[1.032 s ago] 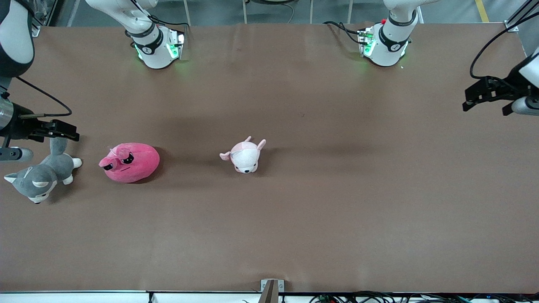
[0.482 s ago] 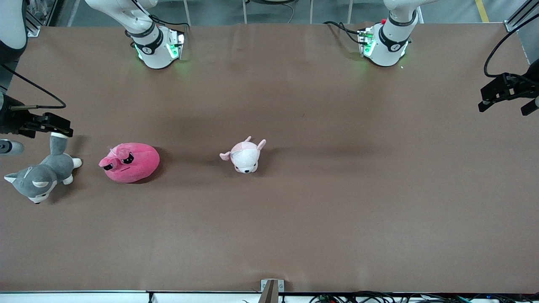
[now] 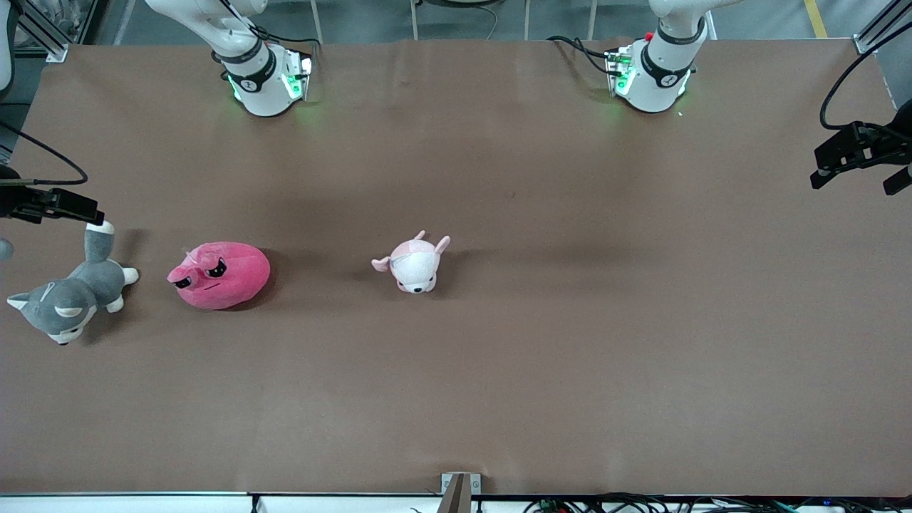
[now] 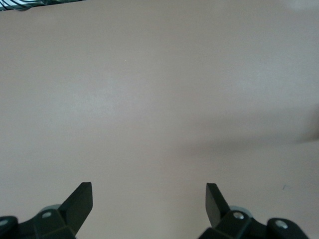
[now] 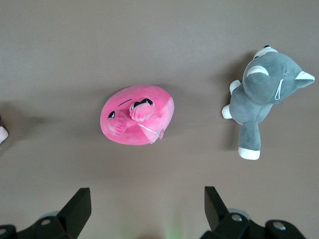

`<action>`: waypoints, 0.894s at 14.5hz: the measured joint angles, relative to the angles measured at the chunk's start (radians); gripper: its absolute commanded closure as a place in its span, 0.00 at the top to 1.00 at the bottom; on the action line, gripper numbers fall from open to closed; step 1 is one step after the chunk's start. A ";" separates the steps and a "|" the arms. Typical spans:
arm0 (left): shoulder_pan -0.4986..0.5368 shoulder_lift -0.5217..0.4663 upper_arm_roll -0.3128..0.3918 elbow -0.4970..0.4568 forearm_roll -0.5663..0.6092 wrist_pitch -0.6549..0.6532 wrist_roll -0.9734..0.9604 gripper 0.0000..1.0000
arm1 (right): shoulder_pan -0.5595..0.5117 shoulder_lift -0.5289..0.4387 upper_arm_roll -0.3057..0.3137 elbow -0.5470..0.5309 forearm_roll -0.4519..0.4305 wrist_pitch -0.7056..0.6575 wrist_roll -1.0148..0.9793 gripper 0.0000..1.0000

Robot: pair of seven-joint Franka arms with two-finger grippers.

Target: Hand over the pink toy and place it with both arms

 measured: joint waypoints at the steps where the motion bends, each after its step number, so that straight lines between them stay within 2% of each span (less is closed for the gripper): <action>1: -0.027 0.000 0.024 0.000 0.000 0.000 0.000 1.00 | 0.001 -0.023 0.002 -0.026 0.000 0.010 0.000 1.00; 5: -0.144 0.001 0.136 0.000 0.000 -0.002 0.000 1.00 | 0.013 -0.142 0.010 -0.143 0.000 0.053 0.000 1.00; 7: -0.193 0.001 0.182 0.000 0.000 -0.002 0.000 1.00 | 0.014 -0.181 0.013 -0.168 0.000 0.056 0.000 1.00; 13: -0.245 0.001 0.213 0.000 0.000 -0.002 0.000 1.00 | 0.014 -0.236 0.015 -0.182 0.000 0.051 0.000 1.00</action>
